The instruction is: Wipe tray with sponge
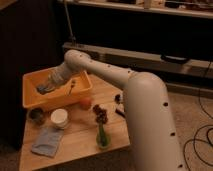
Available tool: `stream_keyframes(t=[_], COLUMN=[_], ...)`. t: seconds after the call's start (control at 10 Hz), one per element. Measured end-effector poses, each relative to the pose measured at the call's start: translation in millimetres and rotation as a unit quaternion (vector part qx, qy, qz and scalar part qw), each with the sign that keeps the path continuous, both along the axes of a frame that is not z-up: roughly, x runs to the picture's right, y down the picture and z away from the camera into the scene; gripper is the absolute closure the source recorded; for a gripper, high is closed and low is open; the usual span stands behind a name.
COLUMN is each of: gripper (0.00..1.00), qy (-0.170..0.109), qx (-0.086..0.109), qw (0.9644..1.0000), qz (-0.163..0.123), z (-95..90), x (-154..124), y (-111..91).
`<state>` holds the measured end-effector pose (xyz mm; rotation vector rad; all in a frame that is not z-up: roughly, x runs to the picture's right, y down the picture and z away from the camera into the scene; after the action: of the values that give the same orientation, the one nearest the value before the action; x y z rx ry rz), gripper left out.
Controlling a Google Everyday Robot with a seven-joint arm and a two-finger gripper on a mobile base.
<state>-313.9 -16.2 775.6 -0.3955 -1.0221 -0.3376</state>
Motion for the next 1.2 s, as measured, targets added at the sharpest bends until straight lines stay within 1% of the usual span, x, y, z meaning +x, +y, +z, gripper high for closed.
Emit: stream_keyframes(t=[0.8,0.9,1.0,1.2], gripper=[0.91,0.91,0.91,0.91], qy=[0.001,-0.003,-0.011,-0.026], qx=[0.001,0.009,0.021,0.038], qw=[1.0,0.9999,0.9992,0.9964], qz=[0.003,0.013,0.034,0.071], z=[2.0,7.8,18.8,36.4], x=[2.4,7.6,18.8,42.1], y=[-0.4,0.0,-5.4,-22.1])
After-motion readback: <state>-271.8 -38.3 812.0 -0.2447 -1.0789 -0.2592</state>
